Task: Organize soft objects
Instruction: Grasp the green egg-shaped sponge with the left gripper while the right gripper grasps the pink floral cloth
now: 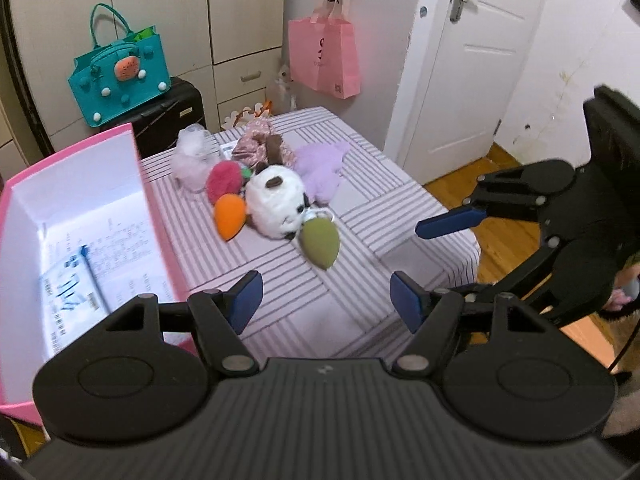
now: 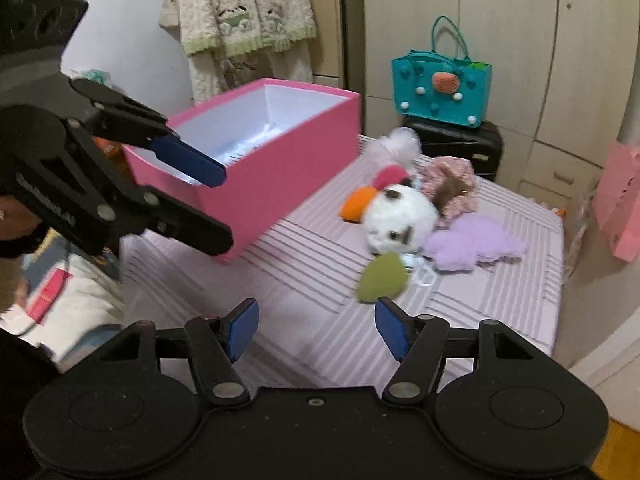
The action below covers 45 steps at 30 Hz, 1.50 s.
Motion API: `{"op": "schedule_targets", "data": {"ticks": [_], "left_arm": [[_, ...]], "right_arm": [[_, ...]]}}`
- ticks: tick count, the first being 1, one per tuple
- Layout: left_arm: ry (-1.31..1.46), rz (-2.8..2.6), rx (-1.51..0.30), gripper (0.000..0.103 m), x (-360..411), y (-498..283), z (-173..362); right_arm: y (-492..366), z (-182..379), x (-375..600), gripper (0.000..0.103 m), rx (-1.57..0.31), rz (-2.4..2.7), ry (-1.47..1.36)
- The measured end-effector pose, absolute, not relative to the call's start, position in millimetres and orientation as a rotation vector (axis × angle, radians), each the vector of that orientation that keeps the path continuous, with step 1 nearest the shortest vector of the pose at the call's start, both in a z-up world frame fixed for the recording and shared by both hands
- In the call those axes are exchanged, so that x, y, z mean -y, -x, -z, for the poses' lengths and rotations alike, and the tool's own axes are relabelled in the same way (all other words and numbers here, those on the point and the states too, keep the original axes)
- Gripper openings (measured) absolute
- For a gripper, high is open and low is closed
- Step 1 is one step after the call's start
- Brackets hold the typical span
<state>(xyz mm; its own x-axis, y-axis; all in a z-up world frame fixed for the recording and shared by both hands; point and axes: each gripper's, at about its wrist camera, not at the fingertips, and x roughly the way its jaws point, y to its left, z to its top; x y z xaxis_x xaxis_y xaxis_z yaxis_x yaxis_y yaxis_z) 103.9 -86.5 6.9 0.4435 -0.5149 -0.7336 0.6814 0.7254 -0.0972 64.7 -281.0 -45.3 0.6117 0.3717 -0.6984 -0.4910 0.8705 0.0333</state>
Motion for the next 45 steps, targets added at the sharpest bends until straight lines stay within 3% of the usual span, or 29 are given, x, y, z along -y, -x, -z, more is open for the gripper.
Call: {"op": "schedule_targets", "data": {"ticks": [11,22,29,31,40,45], "left_arm": [[-0.081,0.724,-0.831,0.069,122,-140,44],[-0.102,0.659,-0.828,0.065,154,-165,86],[-0.114,0.623,-0.813,0.049,166,-170,98],[-0.088,0.628,-0.846,0.037,168,-174,102],[-0.001,0.645,-0.906,0.037,162,-186,110],[0.01,0.669,-0.922,0.037,163,-190,115]], "right_arm": [[-106,84,335,0.07,-0.71,-0.393,0.173],[-184,80,370,0.07,-0.775,-0.432,-0.048],[-254,72,359,0.077,-0.807,-0.472,-0.108],[-278,74,355,0.08,-0.838,-0.477,-0.121],[-349,95,335,0.086,-0.97,-0.473,-0.142],[-358,106,323,0.082,-0.999,-0.454,-0.107]]}}
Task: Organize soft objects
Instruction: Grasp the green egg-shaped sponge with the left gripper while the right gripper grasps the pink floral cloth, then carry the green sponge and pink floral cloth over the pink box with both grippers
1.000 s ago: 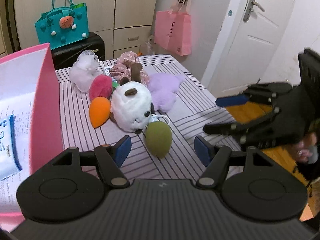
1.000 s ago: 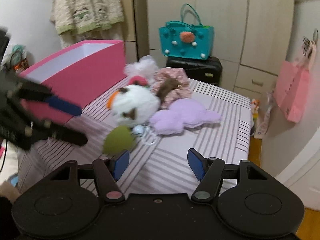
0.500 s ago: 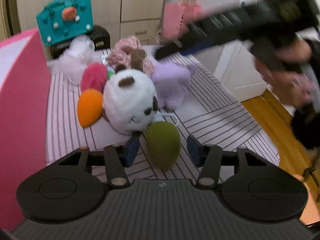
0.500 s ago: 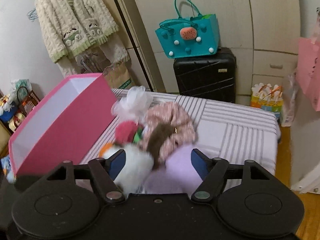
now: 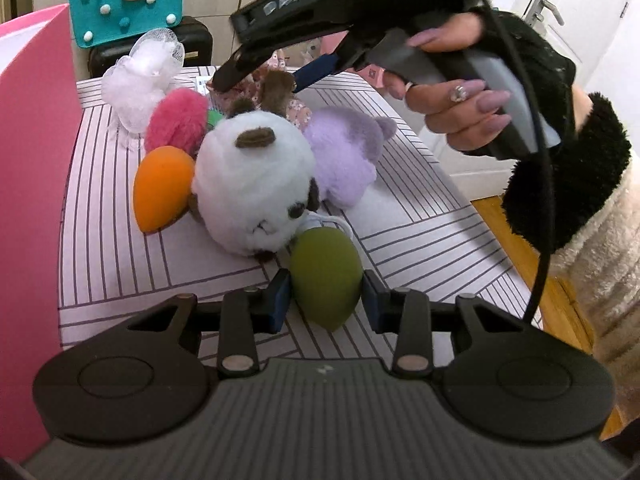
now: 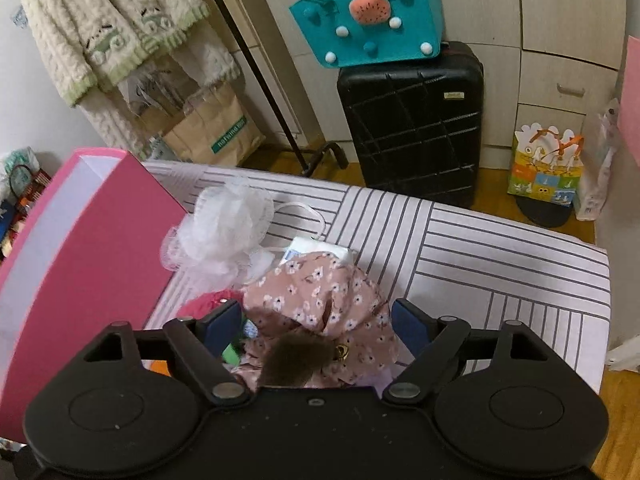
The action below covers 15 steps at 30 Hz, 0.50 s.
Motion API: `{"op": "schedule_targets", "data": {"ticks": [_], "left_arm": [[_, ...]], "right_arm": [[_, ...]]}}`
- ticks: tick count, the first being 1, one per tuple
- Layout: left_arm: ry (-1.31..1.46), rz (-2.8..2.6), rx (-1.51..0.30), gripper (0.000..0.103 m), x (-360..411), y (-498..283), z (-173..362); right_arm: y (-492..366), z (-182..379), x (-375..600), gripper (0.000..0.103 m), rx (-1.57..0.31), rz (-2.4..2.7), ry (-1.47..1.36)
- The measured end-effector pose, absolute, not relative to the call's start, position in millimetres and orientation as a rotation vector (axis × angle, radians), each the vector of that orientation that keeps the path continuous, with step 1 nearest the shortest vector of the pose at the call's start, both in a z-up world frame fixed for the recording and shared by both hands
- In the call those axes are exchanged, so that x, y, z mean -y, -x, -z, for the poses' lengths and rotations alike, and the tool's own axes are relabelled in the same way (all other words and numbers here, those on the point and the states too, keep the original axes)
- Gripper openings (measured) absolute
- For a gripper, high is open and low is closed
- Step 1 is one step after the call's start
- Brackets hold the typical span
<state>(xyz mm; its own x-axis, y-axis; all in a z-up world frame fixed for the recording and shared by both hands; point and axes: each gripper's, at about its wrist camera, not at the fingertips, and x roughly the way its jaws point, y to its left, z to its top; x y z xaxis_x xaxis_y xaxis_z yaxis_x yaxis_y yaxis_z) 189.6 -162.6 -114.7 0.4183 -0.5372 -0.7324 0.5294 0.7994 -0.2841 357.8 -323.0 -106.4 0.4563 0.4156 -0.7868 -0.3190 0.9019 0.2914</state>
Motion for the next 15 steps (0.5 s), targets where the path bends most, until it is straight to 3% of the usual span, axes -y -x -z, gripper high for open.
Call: {"op": "schedule_targets", "data": {"ticks": [4,6,15], "left_arm": [[-0.023,0.673,-0.909,0.035,167,-188,114],[-0.03,0.676,-0.907,0.035,169,-187,113],[0.001,0.68,-0.914,0.034,163,-190,114]], "right_arm": [[-354,106,331,0.034,-1.004,-0.443,-0.146],[-347,104,336,0.023,-1.0,-0.452,-0.173],[-311,77,354,0.02,-0.929,-0.457,-0.222]]}}
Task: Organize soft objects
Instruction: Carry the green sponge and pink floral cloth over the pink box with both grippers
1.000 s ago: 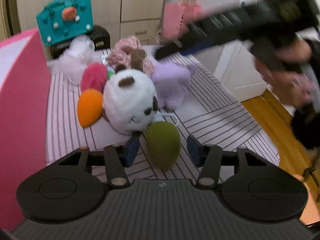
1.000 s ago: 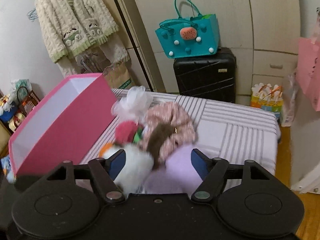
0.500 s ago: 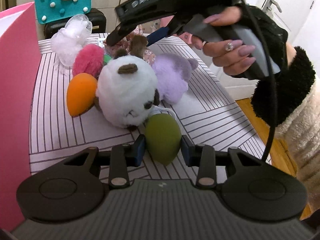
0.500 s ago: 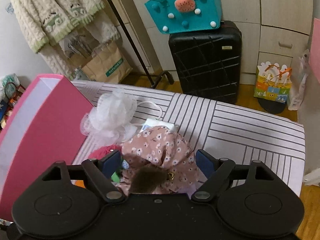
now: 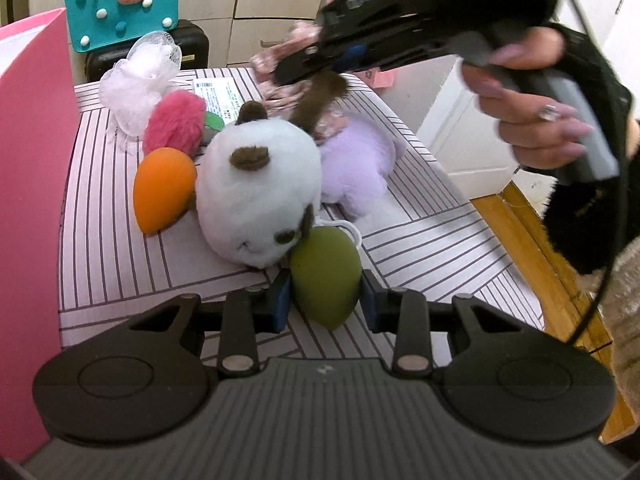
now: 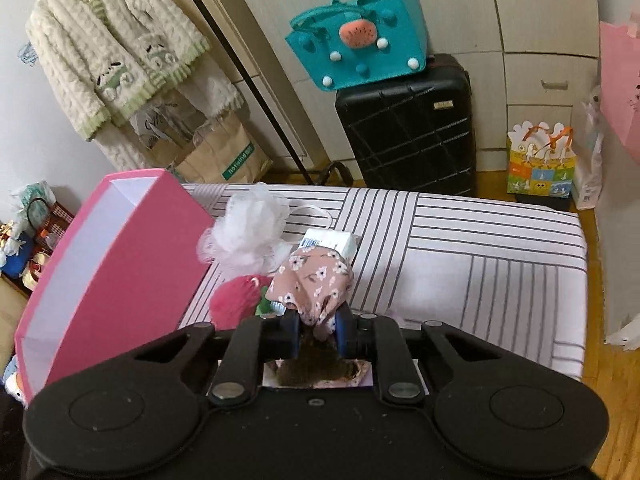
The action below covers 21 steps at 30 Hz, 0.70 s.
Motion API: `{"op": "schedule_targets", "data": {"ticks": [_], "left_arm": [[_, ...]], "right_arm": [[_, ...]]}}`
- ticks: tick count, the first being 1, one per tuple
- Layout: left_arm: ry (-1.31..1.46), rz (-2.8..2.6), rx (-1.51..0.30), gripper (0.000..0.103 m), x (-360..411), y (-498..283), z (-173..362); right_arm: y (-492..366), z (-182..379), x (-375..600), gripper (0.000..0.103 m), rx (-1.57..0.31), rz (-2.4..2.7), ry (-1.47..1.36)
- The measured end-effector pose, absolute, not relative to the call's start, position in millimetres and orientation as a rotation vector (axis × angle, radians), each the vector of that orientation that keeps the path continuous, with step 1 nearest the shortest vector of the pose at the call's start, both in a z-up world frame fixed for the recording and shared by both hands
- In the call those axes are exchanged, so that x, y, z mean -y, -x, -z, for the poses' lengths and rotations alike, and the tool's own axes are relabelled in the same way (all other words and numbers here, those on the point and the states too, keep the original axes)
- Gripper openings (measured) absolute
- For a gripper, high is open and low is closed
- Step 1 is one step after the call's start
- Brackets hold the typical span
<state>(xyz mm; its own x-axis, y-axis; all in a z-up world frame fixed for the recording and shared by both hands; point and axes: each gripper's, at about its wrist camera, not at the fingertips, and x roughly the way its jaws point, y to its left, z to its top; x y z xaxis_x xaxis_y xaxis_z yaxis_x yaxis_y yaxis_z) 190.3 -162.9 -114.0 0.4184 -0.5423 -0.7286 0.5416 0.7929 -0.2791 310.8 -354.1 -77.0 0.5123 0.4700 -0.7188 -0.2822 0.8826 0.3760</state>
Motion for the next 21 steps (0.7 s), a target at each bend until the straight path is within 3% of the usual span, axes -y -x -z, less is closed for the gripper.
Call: {"op": "schedule_targets", "data": {"ticks": [21], "left_arm": [[0.026,0.702,-0.914,0.033,139,-172,91]], "right_arm": [[-248,9,345,0.016,-0.784,-0.452,-0.154]]}}
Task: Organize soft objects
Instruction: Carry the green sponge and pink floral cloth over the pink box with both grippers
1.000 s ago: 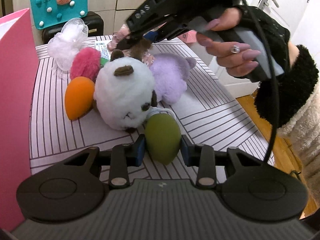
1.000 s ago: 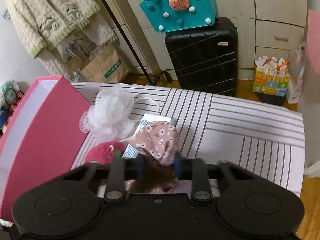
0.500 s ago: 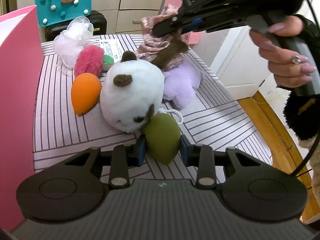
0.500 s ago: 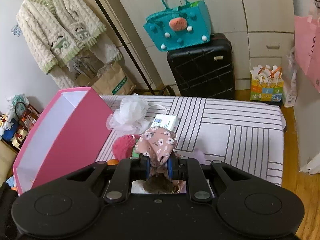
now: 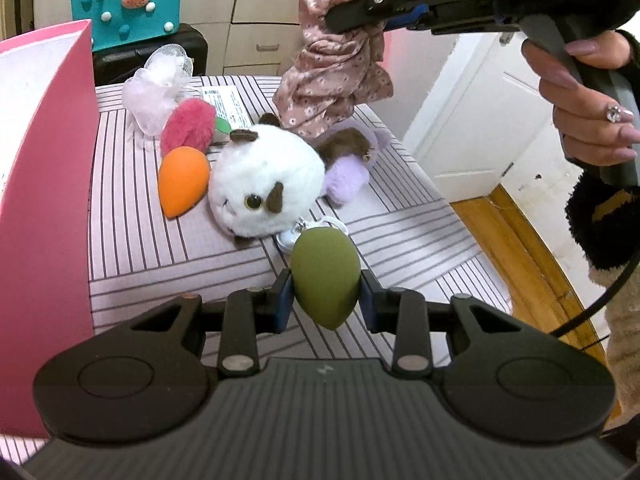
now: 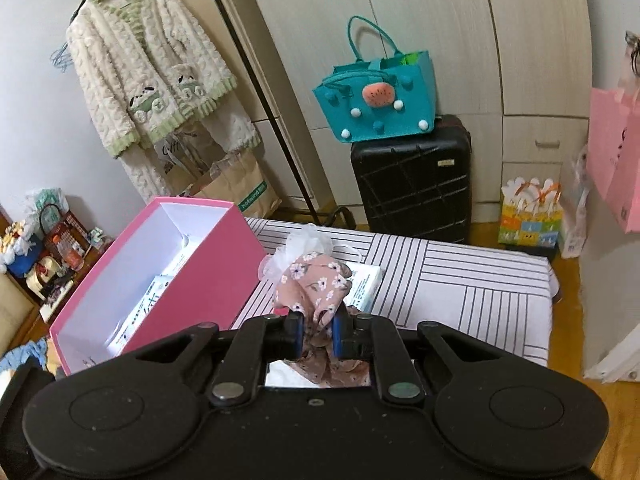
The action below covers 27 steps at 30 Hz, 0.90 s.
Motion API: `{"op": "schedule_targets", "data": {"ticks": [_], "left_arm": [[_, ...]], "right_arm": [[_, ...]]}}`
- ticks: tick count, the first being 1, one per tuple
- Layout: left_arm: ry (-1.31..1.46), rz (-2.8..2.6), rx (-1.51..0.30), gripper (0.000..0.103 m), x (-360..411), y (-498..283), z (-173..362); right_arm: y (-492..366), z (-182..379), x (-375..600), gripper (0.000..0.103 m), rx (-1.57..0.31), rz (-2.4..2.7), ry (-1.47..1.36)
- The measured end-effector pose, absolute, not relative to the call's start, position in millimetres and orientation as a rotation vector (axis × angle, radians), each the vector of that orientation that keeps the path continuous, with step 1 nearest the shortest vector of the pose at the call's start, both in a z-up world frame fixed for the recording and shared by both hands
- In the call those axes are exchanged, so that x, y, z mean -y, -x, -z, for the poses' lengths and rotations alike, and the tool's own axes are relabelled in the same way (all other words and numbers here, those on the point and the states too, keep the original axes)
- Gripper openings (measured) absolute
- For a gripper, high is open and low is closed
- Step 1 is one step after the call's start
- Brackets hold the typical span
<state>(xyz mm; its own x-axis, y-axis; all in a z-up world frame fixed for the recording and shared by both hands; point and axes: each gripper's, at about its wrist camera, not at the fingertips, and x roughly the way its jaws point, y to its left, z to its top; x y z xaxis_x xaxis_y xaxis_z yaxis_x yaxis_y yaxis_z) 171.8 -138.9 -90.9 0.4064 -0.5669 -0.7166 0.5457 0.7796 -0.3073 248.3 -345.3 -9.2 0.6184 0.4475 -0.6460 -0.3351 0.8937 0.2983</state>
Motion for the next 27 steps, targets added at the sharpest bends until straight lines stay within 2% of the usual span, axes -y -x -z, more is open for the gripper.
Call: {"op": "schedule_targets", "data": {"ticks": [27], "left_arm": [[-0.103,0.786,-1.02,0.033,78,-116,48]], "right_arm": [[-158,20,279,0.016,-1.07,-0.634,-0.1]]}}
